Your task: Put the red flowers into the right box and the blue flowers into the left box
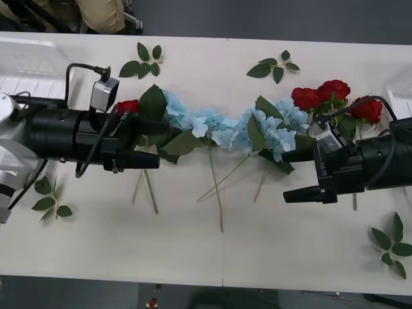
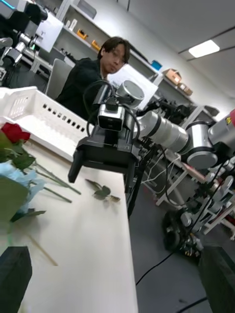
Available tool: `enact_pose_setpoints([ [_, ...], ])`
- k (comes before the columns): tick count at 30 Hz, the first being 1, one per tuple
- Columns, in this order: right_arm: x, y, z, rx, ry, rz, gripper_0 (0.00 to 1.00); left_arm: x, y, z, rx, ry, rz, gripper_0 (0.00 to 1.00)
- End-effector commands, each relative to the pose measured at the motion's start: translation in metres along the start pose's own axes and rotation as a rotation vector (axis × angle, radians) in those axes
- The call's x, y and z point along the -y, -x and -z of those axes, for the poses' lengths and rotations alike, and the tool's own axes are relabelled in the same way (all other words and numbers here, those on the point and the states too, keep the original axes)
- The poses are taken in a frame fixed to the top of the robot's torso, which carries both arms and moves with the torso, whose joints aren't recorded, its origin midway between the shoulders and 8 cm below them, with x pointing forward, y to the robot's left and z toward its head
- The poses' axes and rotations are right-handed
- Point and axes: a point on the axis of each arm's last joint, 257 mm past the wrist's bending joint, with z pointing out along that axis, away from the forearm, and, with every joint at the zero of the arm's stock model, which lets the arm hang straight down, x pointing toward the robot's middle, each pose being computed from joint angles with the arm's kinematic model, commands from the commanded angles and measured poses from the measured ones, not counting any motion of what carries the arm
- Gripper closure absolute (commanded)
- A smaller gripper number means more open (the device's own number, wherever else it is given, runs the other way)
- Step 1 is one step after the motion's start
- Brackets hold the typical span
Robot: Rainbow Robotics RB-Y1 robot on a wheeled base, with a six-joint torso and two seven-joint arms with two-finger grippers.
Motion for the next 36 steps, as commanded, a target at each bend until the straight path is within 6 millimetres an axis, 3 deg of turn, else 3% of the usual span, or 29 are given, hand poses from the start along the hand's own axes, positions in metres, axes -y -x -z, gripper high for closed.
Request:
enact_pose_setpoints([
  [1,-0.001,0.027,0.013,0.000,-0.025,0.118,0.00,-0.009,0.019,0.021,-0.067,0.051,0.027,0.00],
  [4,-0.003,0.038,0.021,-0.011,-0.041,0.121,0.00,-0.019,0.017,0.032,-0.113,0.104,0.095,0.00],
  [9,-0.006,0.047,0.032,-0.063,-0.091,-0.131,0.00,-0.042,0.011,0.050,-0.182,0.234,0.177,0.00],
  [14,0.005,0.043,0.045,-0.129,-0.218,-0.363,0.00,-0.063,0.007,0.063,-0.235,0.385,0.292,0.00],
  [16,0.014,0.036,0.048,-0.159,-0.294,-0.443,0.00,-0.069,0.007,0.067,-0.242,0.455,0.395,0.00],
  [22,0.053,0.014,0.068,-0.196,-0.531,-0.612,0.00,-0.083,0.001,0.078,-0.315,0.654,0.479,0.00],
  [27,0.098,-0.012,0.113,-0.240,-0.813,-0.694,0.00,-0.091,-0.017,0.085,-0.369,0.777,0.547,0.00],
  [36,0.139,-0.031,0.162,-0.211,-1.051,-0.853,0.00,-0.104,-0.044,0.098,-0.421,0.944,0.650,0.00],
])
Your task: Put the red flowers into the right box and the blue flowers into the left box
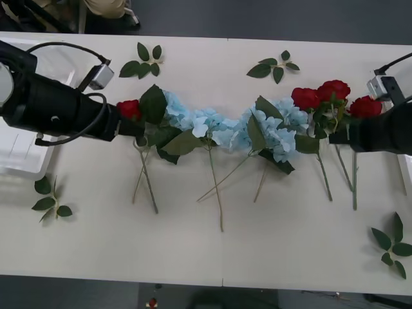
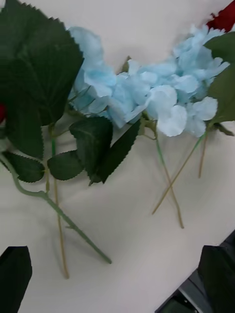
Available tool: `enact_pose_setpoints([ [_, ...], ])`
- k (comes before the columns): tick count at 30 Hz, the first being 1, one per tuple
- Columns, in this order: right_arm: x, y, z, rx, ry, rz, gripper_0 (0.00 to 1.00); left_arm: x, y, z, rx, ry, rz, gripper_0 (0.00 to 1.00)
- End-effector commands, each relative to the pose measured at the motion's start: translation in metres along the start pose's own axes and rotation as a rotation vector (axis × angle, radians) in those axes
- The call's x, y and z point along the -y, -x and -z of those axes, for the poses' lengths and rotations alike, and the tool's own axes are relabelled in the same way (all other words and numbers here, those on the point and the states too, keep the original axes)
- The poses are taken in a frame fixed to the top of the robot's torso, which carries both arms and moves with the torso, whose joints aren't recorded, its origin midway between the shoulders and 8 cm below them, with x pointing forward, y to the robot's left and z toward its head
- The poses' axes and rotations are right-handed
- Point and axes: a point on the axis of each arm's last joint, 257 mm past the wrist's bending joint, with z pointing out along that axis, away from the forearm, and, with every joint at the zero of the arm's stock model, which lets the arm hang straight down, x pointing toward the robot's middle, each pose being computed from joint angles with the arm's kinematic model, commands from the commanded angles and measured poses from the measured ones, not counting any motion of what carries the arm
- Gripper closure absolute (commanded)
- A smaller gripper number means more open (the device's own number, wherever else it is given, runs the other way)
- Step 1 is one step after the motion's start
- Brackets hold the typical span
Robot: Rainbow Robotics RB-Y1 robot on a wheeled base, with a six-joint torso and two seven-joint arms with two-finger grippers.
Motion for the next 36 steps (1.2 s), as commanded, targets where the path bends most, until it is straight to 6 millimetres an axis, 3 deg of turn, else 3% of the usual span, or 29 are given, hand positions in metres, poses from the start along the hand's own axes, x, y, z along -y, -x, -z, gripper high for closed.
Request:
enact_pose_setpoints([
  [1,0.018,0.024,0.004,0.045,-0.062,-0.108,0.00,-0.002,0.009,0.005,0.015,0.087,0.082,0.00],
  [12,0.066,0.030,-0.003,0.062,-0.110,-0.451,0.00,-0.015,-0.007,-0.028,-0.009,0.292,0.143,0.00],
  [25,0.126,0.028,-0.029,0.090,-0.196,-0.546,0.00,-0.032,-0.025,-0.052,-0.048,0.406,0.099,0.00],
  [36,0.140,0.028,-0.046,0.110,-0.220,-0.546,0.00,-0.051,-0.044,-0.076,-0.088,0.530,-0.008,0.00],
])
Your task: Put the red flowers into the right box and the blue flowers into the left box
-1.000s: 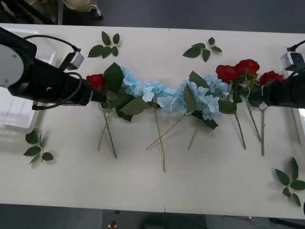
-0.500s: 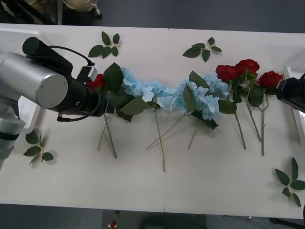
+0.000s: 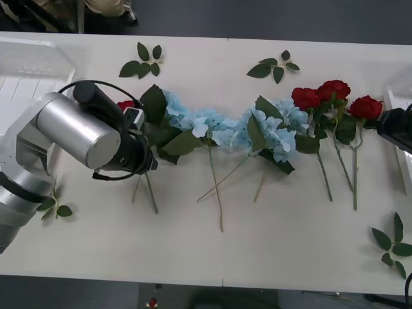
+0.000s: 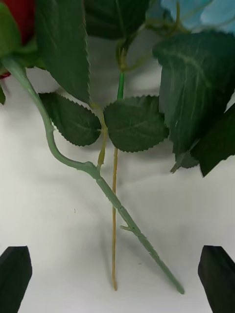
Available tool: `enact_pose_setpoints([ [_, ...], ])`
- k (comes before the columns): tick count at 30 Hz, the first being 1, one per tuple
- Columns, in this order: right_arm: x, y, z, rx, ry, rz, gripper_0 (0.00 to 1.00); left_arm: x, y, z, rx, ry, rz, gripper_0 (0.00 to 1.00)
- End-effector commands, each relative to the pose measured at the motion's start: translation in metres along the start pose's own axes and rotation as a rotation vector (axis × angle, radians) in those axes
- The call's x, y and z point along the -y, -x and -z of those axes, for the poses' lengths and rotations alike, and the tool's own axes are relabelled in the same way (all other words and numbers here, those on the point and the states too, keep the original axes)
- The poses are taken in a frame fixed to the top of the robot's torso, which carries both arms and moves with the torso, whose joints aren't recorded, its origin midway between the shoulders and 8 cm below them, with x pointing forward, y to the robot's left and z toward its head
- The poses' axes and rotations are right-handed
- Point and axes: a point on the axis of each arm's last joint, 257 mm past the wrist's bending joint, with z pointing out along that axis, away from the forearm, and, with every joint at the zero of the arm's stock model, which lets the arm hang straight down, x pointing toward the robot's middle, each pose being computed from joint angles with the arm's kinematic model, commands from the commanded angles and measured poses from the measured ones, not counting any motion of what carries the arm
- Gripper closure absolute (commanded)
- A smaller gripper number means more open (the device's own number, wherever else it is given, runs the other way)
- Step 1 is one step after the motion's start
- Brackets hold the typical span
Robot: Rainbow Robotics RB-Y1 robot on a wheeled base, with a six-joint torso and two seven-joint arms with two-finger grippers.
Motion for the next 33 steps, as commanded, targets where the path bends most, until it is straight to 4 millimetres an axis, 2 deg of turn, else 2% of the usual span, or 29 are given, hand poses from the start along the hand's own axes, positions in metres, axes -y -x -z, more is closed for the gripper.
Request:
enact_pose_setpoints([
  [1,-0.006,0.020,0.002,0.047,-0.008,0.029,0.00,-0.004,0.014,0.003,0.037,0.045,-0.007,0.00],
  [12,-0.019,0.019,-0.023,0.055,-0.016,0.072,0.00,0.002,0.009,-0.013,0.019,0.040,-0.039,0.00],
  [20,-0.031,0.025,-0.042,0.060,-0.023,0.095,0.00,0.005,0.019,-0.027,0.007,0.063,-0.072,0.00],
  [25,-0.027,0.023,-0.054,0.060,-0.049,0.109,0.00,0.007,0.025,-0.032,0.001,0.072,-0.083,0.00],
  [33,-0.018,0.021,-0.063,0.057,-0.104,0.146,0.00,0.003,0.021,-0.037,-0.016,0.090,-0.115,0.00],
])
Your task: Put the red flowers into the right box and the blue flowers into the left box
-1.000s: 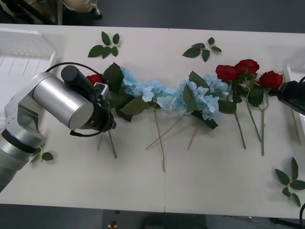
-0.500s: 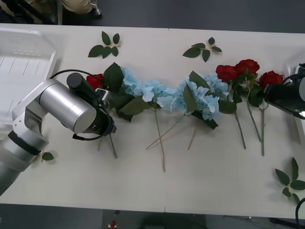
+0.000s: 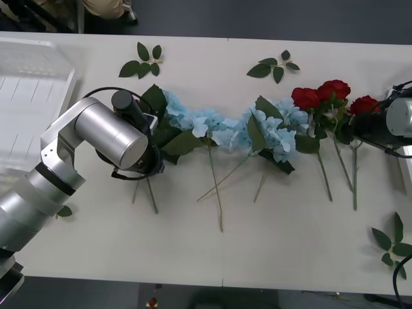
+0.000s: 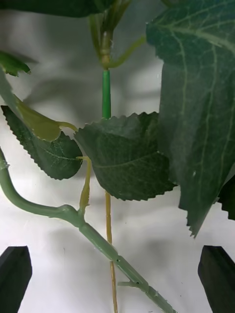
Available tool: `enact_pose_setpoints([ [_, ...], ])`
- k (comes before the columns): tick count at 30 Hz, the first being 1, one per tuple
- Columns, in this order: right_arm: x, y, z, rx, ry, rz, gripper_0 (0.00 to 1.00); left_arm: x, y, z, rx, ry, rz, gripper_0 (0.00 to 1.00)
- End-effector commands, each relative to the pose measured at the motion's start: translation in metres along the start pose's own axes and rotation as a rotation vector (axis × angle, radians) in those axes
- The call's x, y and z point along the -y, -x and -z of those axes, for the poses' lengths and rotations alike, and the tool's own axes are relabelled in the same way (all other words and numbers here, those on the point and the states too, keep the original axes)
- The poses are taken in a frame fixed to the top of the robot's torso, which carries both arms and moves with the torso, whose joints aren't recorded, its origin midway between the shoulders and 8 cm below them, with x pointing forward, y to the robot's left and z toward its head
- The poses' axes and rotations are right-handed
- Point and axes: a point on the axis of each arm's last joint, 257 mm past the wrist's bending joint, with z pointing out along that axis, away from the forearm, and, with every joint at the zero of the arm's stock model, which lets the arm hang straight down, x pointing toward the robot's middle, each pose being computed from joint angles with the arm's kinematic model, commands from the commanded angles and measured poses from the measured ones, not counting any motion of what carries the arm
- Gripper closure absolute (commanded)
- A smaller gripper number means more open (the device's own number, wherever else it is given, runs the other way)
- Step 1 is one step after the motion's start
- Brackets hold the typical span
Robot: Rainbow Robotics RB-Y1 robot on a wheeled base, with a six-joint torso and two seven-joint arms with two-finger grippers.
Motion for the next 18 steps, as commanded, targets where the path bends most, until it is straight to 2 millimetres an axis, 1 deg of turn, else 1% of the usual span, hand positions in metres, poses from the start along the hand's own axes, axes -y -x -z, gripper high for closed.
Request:
enact_pose_setpoints([
  [1,0.001,0.022,0.008,0.047,-0.032,0.042,0.00,-0.002,0.014,0.004,0.030,0.022,-0.066,0.00],
  [5,0.007,0.018,0.004,0.039,-0.050,0.051,0.00,-0.003,0.013,0.000,0.027,0.023,-0.068,0.00],
  [7,0.005,0.018,0.004,0.037,-0.046,0.051,0.00,-0.003,0.012,-0.002,0.023,0.022,-0.069,0.00],
  [12,0.011,0.006,-0.003,0.009,-0.059,0.064,0.00,-0.001,0.008,-0.006,0.005,0.011,-0.064,0.00],
  [18,0.017,0.000,-0.010,-0.001,-0.071,0.080,0.00,0.002,0.007,-0.008,0.002,0.000,-0.061,0.01],
])
